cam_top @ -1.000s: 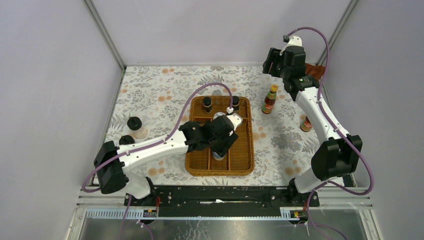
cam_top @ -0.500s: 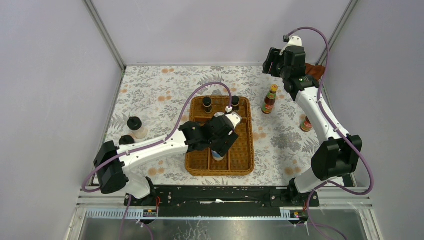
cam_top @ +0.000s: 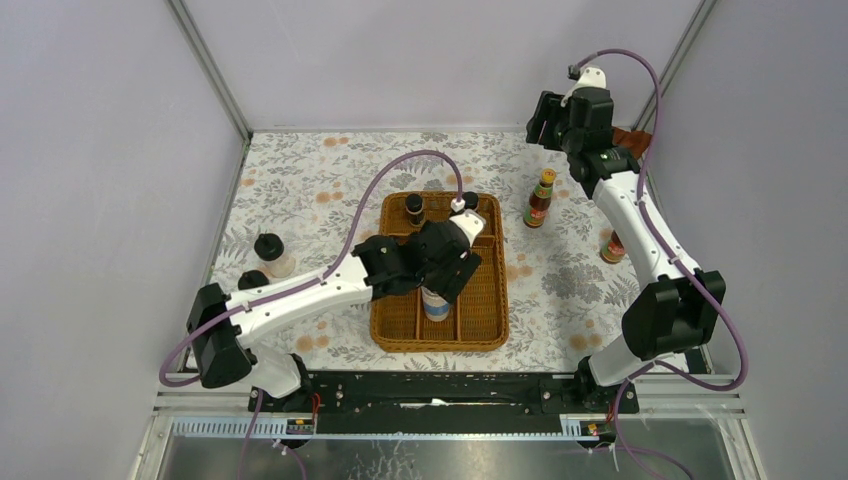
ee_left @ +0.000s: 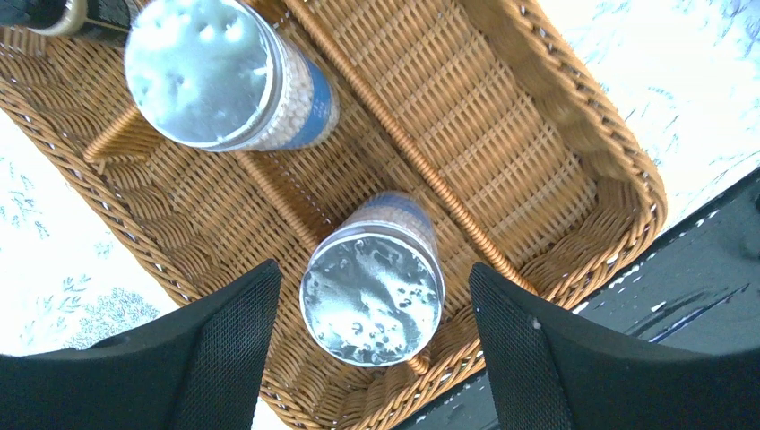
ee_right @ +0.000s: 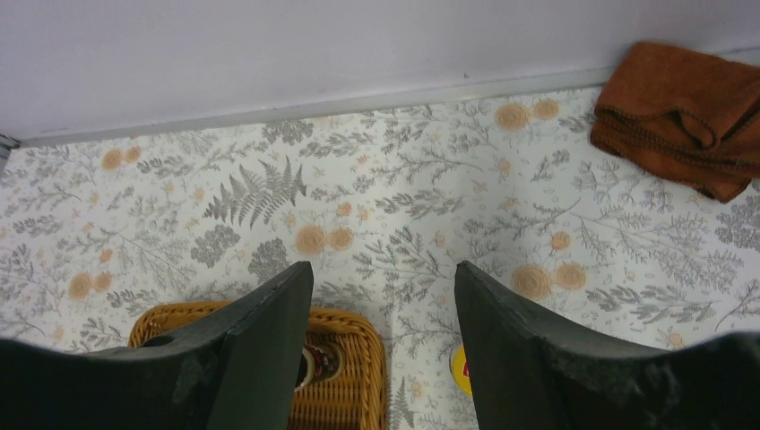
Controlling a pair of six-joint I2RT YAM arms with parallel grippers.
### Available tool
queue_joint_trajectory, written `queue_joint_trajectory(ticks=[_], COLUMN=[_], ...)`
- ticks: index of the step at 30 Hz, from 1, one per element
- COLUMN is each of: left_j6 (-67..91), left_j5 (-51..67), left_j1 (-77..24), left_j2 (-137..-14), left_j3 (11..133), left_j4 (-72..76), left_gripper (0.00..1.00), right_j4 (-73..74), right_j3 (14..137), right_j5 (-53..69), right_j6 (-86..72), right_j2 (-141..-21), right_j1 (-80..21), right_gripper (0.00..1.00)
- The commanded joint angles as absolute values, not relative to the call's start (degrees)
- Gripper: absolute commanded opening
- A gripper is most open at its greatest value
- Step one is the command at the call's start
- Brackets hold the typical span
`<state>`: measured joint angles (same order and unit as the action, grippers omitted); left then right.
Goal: Organize the condiment bottles
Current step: Place the bottle in the storage box.
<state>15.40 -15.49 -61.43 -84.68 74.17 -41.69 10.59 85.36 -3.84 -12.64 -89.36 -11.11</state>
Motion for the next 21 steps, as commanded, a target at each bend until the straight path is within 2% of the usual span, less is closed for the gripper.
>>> queue_joint_trajectory(ticks=[1,10,21], left_j6=[16.4,17.6,19.3], left_j5=[-18.1,-23.9,-30.7], left_j1=[-61.8,-61.8,-61.8], left_j2=[-82.4,-81.5,-74.4], left_j3=[78.5,90.8,86.9], left_j4=[-43.3,-49.0,-42.7], left_gripper=[0.82,0.82,0.84], right_j4=[12.0,13.3,17.3], right_j3=[91.7,95.9,94.8], right_j5=[-3.7,-5.7,-7.1], right_j6=[-12.1,-9.1,-6.2], right_j2=[-90.3,-89.3,-82.7], right_j1=[-10.8,-10.8,-10.8], right_gripper=[0.67,0.68,0.67])
